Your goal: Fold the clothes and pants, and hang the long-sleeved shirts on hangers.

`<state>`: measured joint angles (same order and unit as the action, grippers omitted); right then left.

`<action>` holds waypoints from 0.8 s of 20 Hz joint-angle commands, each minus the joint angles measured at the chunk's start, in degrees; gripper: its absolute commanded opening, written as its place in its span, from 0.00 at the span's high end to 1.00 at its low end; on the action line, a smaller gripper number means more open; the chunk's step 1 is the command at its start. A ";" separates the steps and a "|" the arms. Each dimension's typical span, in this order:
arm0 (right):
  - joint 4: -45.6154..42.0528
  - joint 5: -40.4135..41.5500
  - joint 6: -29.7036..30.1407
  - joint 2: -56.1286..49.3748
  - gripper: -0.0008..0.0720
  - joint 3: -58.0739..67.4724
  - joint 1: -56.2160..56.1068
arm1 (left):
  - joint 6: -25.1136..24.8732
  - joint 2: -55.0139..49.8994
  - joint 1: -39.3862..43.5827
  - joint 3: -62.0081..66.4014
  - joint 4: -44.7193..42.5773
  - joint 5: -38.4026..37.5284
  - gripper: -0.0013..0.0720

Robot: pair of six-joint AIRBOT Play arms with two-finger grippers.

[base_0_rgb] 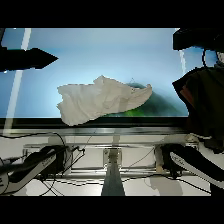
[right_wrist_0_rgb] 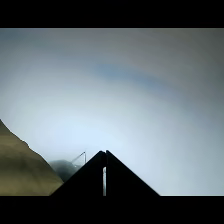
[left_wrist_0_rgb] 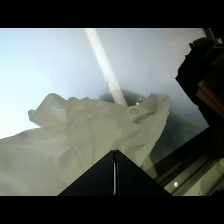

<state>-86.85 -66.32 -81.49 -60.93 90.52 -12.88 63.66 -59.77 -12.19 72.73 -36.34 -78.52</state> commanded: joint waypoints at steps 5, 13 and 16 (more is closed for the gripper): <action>3.43 2.62 -0.09 0.07 0.97 0.02 -0.07 | -0.02 0.04 -0.04 0.04 0.00 0.09 0.97; 3.28 -13.03 4.76 -3.32 0.98 -7.10 0.04 | 0.24 0.04 0.20 0.04 0.00 0.70 0.97; -3.30 -11.52 9.18 -5.38 0.98 -17.64 3.67 | 0.22 0.04 0.20 0.04 -0.02 0.68 0.97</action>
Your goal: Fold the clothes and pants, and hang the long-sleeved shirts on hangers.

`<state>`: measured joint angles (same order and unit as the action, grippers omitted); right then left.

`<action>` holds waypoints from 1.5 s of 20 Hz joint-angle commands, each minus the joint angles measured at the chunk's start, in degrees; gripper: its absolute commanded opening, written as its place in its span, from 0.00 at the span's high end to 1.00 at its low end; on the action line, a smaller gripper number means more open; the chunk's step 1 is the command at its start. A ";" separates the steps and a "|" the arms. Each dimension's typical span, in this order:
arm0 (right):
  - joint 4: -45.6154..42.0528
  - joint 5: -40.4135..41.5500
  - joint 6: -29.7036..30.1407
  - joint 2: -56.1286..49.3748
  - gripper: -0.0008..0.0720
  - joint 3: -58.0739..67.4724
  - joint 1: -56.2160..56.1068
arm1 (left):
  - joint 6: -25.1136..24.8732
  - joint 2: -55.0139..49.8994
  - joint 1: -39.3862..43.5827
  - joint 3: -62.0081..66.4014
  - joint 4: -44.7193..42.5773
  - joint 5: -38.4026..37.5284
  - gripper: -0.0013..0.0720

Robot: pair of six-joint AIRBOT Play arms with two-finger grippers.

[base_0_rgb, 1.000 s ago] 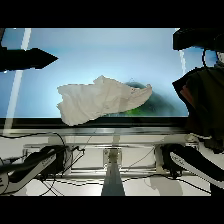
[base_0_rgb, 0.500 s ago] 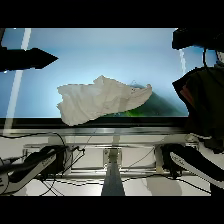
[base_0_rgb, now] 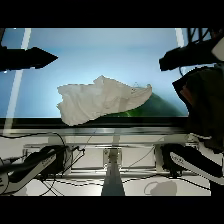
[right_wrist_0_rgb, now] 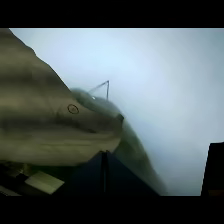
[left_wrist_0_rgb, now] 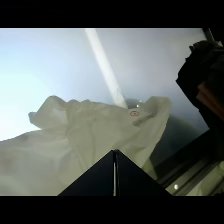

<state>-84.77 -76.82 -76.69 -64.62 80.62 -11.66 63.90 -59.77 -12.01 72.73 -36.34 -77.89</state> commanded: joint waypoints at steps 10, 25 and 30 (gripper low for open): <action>33.83 7.52 1.40 -6.27 0.13 -19.37 1.90 | -0.02 0.04 0.00 0.04 -0.02 0.04 0.97; 26.40 31.06 -45.62 -24.44 0.50 -19.34 -14.34 | -0.04 0.04 0.02 0.04 -0.02 0.13 0.97; 25.66 30.93 -43.69 -24.04 0.98 -16.87 -10.51 | -0.04 0.02 0.00 0.04 -0.02 1.90 0.97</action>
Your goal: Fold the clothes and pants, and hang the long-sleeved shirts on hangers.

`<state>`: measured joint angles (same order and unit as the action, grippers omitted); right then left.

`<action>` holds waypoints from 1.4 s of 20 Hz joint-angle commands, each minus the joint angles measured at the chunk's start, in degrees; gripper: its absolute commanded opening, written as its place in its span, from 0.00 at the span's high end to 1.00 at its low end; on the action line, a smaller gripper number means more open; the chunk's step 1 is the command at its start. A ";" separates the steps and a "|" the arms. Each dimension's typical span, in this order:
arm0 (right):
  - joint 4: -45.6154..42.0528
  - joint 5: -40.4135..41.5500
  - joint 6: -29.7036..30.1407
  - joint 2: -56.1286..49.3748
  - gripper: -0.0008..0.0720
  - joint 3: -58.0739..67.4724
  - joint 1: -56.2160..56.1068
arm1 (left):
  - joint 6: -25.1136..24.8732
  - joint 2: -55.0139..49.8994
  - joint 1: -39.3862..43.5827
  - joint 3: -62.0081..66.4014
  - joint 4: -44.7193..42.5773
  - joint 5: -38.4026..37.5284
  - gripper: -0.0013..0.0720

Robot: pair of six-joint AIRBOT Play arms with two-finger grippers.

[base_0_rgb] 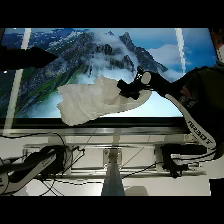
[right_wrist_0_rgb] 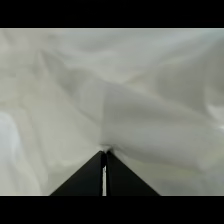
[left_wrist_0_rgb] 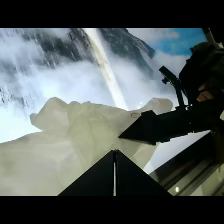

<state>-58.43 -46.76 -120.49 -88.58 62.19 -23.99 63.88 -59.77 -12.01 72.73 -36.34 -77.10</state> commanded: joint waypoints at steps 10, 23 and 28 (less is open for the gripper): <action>-19.85 -12.57 18.86 13.46 0.98 17.79 16.26 | 0.00 -1.07 -0.07 0.02 -13.53 4.87 0.97; -28.74 -14.16 19.69 20.35 0.98 16.98 29.42 | 6.58 -12.70 0.79 -0.94 -21.62 -0.33 0.42; -28.74 -14.16 19.71 19.47 0.98 16.68 29.42 | 4.55 -24.76 5.40 -1.38 -10.23 7.87 0.39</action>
<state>-87.02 -60.71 -100.77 -68.69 79.02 5.28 69.52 -78.22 -8.97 71.53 -52.90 -74.08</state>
